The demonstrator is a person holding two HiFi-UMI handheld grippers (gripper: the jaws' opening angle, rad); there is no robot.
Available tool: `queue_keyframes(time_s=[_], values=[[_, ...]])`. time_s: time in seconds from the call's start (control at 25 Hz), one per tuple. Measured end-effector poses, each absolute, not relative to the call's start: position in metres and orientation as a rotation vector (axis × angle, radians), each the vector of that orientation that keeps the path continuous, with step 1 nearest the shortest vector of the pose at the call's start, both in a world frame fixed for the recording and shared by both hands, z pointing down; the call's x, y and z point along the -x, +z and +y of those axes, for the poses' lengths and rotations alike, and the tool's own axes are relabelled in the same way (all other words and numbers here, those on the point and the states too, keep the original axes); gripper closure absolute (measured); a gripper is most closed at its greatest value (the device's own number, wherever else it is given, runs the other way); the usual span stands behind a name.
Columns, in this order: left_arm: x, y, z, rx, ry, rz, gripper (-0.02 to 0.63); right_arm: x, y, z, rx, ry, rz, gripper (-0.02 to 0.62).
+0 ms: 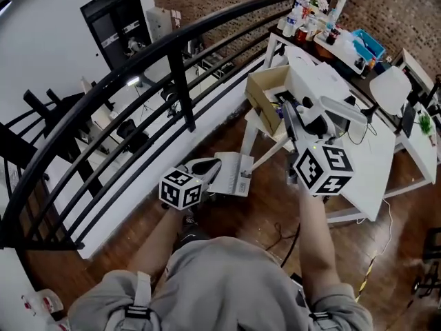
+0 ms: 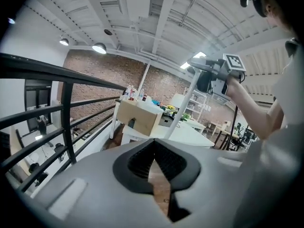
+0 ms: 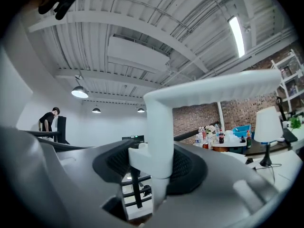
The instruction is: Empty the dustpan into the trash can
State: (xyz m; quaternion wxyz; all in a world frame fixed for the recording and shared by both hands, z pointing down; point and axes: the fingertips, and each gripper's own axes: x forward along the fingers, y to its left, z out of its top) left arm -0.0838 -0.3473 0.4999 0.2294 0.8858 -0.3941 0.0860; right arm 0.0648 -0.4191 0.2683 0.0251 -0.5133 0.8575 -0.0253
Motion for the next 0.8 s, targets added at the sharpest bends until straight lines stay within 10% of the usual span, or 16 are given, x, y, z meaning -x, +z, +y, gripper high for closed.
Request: queue_keyframes(time_s=[0.8], values=[[0.009,0.534,-0.330,-2.442,0.343,-0.837,0.601,-0.167,0.447,-0.393,1.953,-0.348,2.616,0.402]])
